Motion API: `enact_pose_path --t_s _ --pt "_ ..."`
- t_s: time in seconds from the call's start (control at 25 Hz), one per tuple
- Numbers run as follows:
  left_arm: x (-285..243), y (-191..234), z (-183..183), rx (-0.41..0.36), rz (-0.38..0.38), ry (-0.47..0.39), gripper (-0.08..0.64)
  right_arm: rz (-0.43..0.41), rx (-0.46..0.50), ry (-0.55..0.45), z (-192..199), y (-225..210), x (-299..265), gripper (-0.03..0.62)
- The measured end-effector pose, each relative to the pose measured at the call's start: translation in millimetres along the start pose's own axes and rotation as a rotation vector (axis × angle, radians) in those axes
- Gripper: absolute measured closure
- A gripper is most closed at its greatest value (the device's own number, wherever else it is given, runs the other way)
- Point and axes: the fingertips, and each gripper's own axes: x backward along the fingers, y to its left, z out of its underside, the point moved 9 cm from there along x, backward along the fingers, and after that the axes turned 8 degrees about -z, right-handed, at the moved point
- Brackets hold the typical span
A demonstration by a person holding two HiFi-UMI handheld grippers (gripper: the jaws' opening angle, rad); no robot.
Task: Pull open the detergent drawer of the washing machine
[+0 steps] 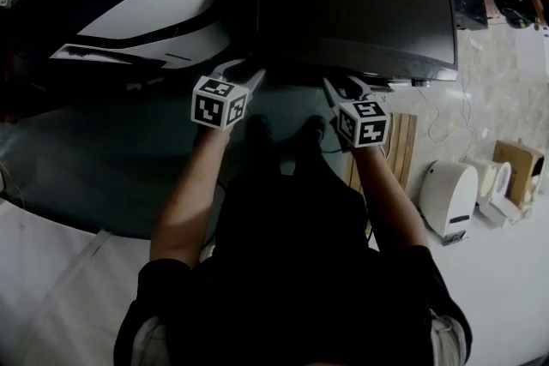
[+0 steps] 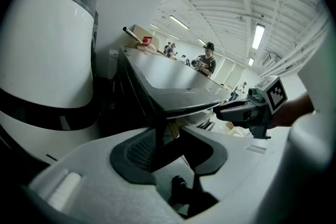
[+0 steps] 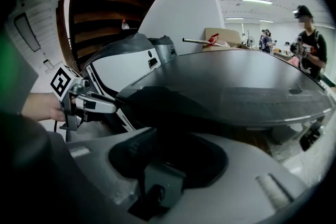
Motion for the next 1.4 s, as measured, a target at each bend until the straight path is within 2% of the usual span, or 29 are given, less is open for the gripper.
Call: enact_pose_path --t_s 0.2,0.64,0.92,1.16,1.4 --pt "2.9 -5.1 2.8 -0.003 -0.001 -0.004 0.4 -0.024 0.03 0.006 1.0 3.9 1.7 0.446" --pt "12.9 -13.2 13.7 0.012 0.013 -0.005 0.39 -0.034 0.015 0.013 12.2 11.9 9.0 0.433" --pt "18.2 -8.5 20.8 0.046 0.029 -0.016 0.392 -0.016 -0.051 0.001 16.3 18.0 12.0 0.434" --pt "15.1 -9.3 8.6 -0.023 0.041 -0.006 0.408 -0.009 -0.054 -0.011 8.1 16.6 8.8 0.429" --pt "19.2 -14.2 9.5 -0.053 0.061 -0.001 0.391 -0.007 -0.036 -0.008 7.6 24.3 10.4 0.417"
